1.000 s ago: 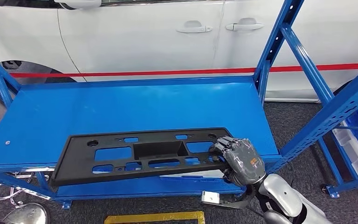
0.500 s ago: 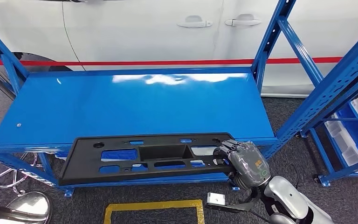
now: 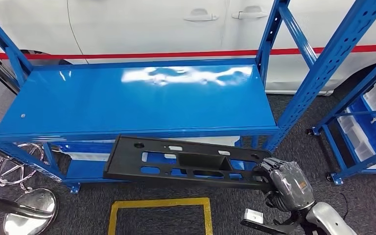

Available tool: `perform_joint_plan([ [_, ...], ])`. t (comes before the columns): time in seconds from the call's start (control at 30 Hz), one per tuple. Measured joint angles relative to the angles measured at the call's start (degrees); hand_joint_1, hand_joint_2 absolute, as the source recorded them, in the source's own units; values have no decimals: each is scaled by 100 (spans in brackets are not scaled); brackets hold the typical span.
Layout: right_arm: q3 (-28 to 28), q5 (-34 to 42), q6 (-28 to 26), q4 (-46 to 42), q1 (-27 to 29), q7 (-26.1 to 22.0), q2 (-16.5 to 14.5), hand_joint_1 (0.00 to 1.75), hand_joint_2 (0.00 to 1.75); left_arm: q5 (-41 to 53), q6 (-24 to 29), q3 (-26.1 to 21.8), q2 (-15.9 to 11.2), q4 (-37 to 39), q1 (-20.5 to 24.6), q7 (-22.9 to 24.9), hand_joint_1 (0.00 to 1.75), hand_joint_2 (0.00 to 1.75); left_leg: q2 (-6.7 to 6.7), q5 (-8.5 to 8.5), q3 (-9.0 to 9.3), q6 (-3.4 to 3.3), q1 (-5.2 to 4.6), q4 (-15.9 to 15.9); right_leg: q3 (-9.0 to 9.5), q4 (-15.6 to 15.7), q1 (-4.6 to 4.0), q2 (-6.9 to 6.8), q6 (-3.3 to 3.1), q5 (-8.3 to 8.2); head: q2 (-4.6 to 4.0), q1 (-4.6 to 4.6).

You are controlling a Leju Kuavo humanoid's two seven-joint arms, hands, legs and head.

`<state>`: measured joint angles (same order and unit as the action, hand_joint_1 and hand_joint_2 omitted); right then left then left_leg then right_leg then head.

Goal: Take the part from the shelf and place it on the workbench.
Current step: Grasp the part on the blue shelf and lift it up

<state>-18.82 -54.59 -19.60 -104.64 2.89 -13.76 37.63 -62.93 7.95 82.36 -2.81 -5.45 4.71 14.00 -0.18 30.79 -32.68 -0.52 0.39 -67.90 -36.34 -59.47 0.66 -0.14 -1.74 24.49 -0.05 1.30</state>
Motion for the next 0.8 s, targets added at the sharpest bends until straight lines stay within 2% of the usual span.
perform_joint_plan([
  [0.03, -17, -26, 112, 14, -107, 31, -47, 175, 175, -36, -21, 2, -19, 1, 2, -24, 0, 175, 3, -35, 308, -50, -22, 449, -47, -8, -9, 13, 17, -52, 0, 1],
  [0.07, -67, -37, 233, 41, -269, 89, -105, 175, 175, -68, -54, 1, -39, 1, 2, -48, 0, 175, 6, -15, 532, -86, -45, 806, -77, -4, -6, 26, 43, -108, 0, 0],
  [0.1, -148, -27, 351, 81, -467, 167, -166, 175, 175, -97, -95, -2, -61, 1, 3, -66, 0, 175, 10, 24, 660, -112, -66, 1045, -95, 8, 5, 36, 78, -166, 0, 0],
  [0.13, -251, 4, 447, 124, -669, 252, -220, 175, 175, -120, -137, -7, -73, 1, 3, -77, 0, 175, 14, 25, 691, -126, -84, 1158, -105, 29, 17, 46, 119, -228, 1, -1],
  [0.17, -365, 57, 523, 165, -854, 332, -262, 175, 175, -143, -175, -14, -83, 1, 2, -81, 0, 175, 18, -33, 665, -148, -77, 1192, -114, 49, 28, 46, 160, -272, 0, -1],
  [0.2, -472, 125, 578, 198, -1004, 398, -294, 175, 175, -163, -207, -22, -91, 1, 3, -80, 0, 175, 28, -109, 630, -182, -70, 1227, -135, 37, 37, 44, 192, -244, 0, 0],
  [0.23, -564, 189, 620, 222, -1130, 452, -316, 175, 175, -180, -230, -30, -97, 1, 1, -80, 0, 175, 38, -195, 577, -225, -58, 1257, -176, -49, 40, 41, 214, -108, 0, 1],
  [0.27, -646, 246, 653, 243, -1237, 497, -330, 175, 175, -193, -246, -37, -103, 1, -6, -79, 0, 175, 48, -282, 515, -261, -43, 1282, -240, -240, 44, 36, 233, 135, -1, 2],
  [0.33, -771, 314, 701, 277, -1382, 549, -348, 175, 175, -204, -263, -45, -121, 1, -18, -78, 0, 175, 65, -420, 348, -297, -50, 1267, -402, -887, 64, 31, 270, 707, -1, 3],
  [0.37, -819, 334, 714, 292, -1426, 567, -354, 175, 175, -207, -266, -48, -133, 1, -25, -78, 0, 175, 77, -482, 252, -291, -53, 1243, -457, -1227, 73, 30, 296, 853, -1, 2],
  [0.4, -854, 349, 723, 307, -1457, 582, -358, 175, 175, -211, -269, -50, -139, 1, -29, -78, 0, 175, 98, -536, 144, -283, -53, 1206, -452, -1449, 81, 28, 319, 852, -1, 2],
  [0.43, -881, 363, 730, 318, -1489, 600, -362, 175, 175, -217, -273, -52, -143, 1, -33, -78, 0, 175, 127, -578, 32, -269, -49, 1155, -361, -1493, 90, 18, 340, 735, 0, 2],
  [0.47, -903, 378, 735, 326, -1524, 616, -363, 175, 175, -224, -277, -55, -144, 1, -38, -78, 0, 175, 161, -608, -77, -251, -43, 1089, -165, -1327, 99, -13, 358, 569, 0, 2],
  [0.5, -924, 393, 738, 330, -1562, 629, -364, 175, 175, -230, -280, -57, -144, 1, -41, -78, 0, 175, 200, -627, -172, -231, -38, 1014, 102, -989, 107, -92, 373, 475, 0, 2],
  [0.53, -945, 407, 740, 331, -1600, 638, -367, 175, 175, -233, -282, -60, -148, 0, -46, -78, 0, 175, 235, -641, -254, -205, -41, 936, 366, -596, 87, -186, 368, 472, 0, 2],
  [0.57, -963, 416, 741, 331, -1629, 644, -370, 175, 175, -234, -283, -62, -153, 0, -51, -77, 0, 175, 272, -657, -307, -175, -49, 882, 549, -299, 66, -259, 336, 509, -1, -1],
  [0.6, -977, 421, 741, 331, -1654, 647, -374, 175, 175, -234, -283, -65, -159, 0, -54, -77, 0, 175, 311, -679, -337, -142, -57, 847, 637, -119, 39, -297, 291, 570, 0, -2],
  [0.63, -988, 424, 741, 333, -1671, 650, -379, 175, 175, -234, -283, -68, -165, 0, -56, -76, 0, 175, 349, -709, -353, -104, -63, 837, 639, -59, 10, -276, 229, 578, 0, -1],
  [0.7, -1012, 427, 741, 339, -1694, 652, -381, 175, 175, -234, -282, -72, -177, 1, -55, -74, 0, 175, 387, -725, -382, -23, -53, 823, 536, -39, 20, -193, 110, 476, 0, 4],
  [0.73, -1026, 427, 742, 342, -1706, 653, -382, 175, 175, -235, -281, -73, -184, 1, -55, -73, 0, 175, 342, -608, -425, 16, -44, 749, 471, -20, 30, -158, 54, 405, 0, 5],
  [0.77, -1041, 427, 743, 344, -1717, 653, -384, 175, 175, -235, -281, -73, -190, 0, -58, -71, 0, 175, 264, -375, -493, 48, -35, 568, 387, -2, 41, -122, 7, 324, 1, 4],
  [0.8, -1055, 427, 743, 345, -1729, 653, -389, 175, 175, -236, -281, -73, -195, -1, -59, -70, 0, 175, 171, -62, -576, 71, -25, 280, 306, 2, 43, -81, -24, 245, 1, 4],
])
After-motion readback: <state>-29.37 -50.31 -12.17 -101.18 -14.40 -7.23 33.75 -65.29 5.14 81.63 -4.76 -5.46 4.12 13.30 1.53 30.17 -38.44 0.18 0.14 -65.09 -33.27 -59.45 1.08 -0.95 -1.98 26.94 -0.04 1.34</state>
